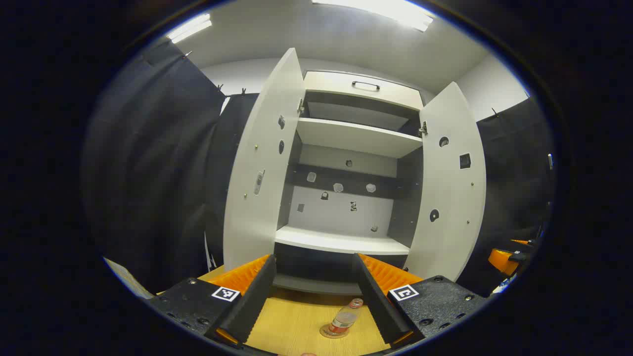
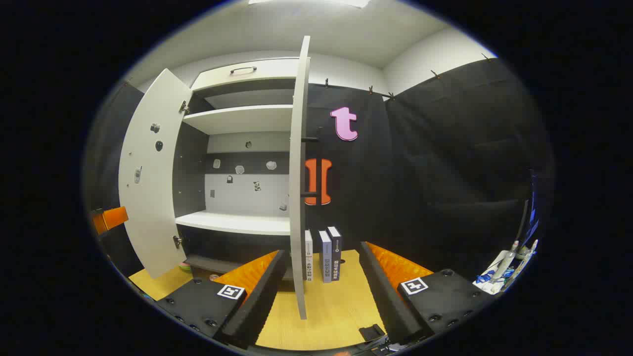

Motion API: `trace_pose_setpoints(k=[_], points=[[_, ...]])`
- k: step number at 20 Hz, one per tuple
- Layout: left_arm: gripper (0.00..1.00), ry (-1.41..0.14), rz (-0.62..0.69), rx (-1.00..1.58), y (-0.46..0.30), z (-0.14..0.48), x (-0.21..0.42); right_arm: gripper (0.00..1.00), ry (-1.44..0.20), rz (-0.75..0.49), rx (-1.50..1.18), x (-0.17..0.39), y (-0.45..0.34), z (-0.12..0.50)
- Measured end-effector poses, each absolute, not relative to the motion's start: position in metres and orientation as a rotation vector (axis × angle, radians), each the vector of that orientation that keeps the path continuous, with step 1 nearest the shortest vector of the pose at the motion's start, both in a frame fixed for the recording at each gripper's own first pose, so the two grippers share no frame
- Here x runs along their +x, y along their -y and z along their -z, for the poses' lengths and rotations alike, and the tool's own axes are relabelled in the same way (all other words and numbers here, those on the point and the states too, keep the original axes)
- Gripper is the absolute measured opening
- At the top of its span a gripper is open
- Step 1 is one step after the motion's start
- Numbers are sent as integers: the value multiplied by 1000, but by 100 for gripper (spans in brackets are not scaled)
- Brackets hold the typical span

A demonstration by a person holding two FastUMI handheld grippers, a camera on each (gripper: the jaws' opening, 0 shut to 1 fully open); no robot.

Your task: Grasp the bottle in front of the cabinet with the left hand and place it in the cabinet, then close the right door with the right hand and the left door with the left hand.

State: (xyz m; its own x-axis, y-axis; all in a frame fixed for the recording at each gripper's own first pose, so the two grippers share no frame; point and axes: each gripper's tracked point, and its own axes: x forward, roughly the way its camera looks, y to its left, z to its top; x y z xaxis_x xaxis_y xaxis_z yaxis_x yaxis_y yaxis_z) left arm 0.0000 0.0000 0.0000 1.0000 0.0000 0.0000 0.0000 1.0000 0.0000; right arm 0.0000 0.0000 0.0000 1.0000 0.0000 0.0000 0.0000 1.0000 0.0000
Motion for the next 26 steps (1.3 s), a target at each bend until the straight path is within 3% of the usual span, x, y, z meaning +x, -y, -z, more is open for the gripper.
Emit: trace_pose_setpoints(k=[1, 6, 15, 16, 18, 19, 20, 21, 23, 24, 26], points=[[95, 3, -24, 1, -7, -2, -4, 98, 9, -6, 7, 5, -1, -2], [95, 10, -57, 57, -24, -8, -11, 98, -26, -47, 9, 10, -22, 5], [95, -22, 60, 3, -2, -10, 29, 98, -19, -1, 6, -1, -26, -7], [94, -32, 73, -14, 3, -5, 33, 89, -16, 3, 7, -2, -24, -9], [95, -58, 105, -34, 13, 3, 39, 89, -5, 18, -4, -4, -17, -15], [92, -67, 108, -29, 14, 5, 40, 98, 0, 25, -16, -5, -15, -17], [95, -71, 106, -19, 14, 6, 41, 98, 4, 32, -28, -6, -13, -18], [95, -66, 101, -7, 13, 3, 41, 89, 9, 35, -37, -5, -13, -21], [97, -52, 89, 14, 11, -4, 41, 89, 12, 32, -36, -4, -13, -23], [95, -51, 90, 21, 12, -5, 40, 98, 13, 29, -29, -4, -13, -23], [95, -59, 102, 28, 17, 0, 40, 98, 12, 24, -19, -3, -12, -23]])
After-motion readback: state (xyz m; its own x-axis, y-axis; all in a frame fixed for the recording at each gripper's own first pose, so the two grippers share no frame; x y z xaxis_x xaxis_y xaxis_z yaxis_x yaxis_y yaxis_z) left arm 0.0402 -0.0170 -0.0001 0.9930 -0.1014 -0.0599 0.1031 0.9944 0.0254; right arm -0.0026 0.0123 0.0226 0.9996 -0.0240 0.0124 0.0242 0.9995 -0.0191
